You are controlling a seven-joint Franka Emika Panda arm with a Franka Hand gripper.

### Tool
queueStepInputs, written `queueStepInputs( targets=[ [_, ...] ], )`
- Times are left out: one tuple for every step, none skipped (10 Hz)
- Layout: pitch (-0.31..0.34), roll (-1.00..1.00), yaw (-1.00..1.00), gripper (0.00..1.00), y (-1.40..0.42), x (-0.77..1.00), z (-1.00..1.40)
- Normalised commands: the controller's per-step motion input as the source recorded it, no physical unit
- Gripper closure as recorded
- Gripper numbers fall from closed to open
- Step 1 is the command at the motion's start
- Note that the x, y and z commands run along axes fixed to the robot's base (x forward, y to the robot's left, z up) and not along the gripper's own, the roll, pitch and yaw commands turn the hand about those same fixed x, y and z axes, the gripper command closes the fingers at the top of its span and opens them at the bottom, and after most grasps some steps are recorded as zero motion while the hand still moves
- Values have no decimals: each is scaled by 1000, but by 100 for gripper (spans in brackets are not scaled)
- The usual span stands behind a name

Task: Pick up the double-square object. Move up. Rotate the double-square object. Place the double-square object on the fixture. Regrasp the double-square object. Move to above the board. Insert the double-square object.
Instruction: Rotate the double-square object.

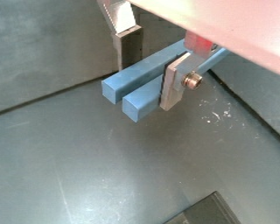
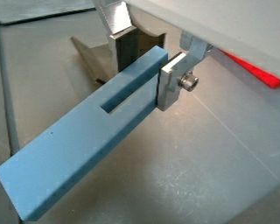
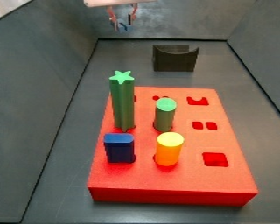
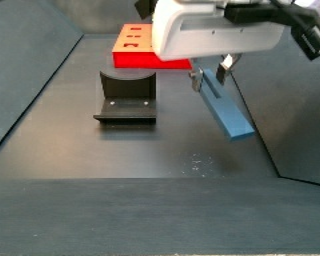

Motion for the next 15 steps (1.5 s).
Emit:
queueStepInputs(
  targets=[
    [0,0,-1000,100,8,-4,-84],
    [-3,-4,-1000,100,21,11,-77],
    [-4,-4,-1000,100,23,19,-58],
    [-4,-4,-1000,100,23,22,-52],
    [-5,-4,-1000,100,23,28,-39],
    [-5,-4,-1000,100,23,29,-37],
    [-5,-4,-1000,100,23,30,-35],
    [-5,-4,-1000,100,23,30,-34],
    [-5,-4,-1000,100,23,31,-32],
    [-5,-5,-1000,100,23,31,-32],
    [-6,-5,-1000,100,23,31,-32],
    [-6,-5,-1000,100,23,31,-31],
    [-6,-5,-1000,100,23,31,-31],
    [-6,-5,-1000,100,23,31,-31],
    [-6,-5,-1000,100,23,31,-31]
  ],
)
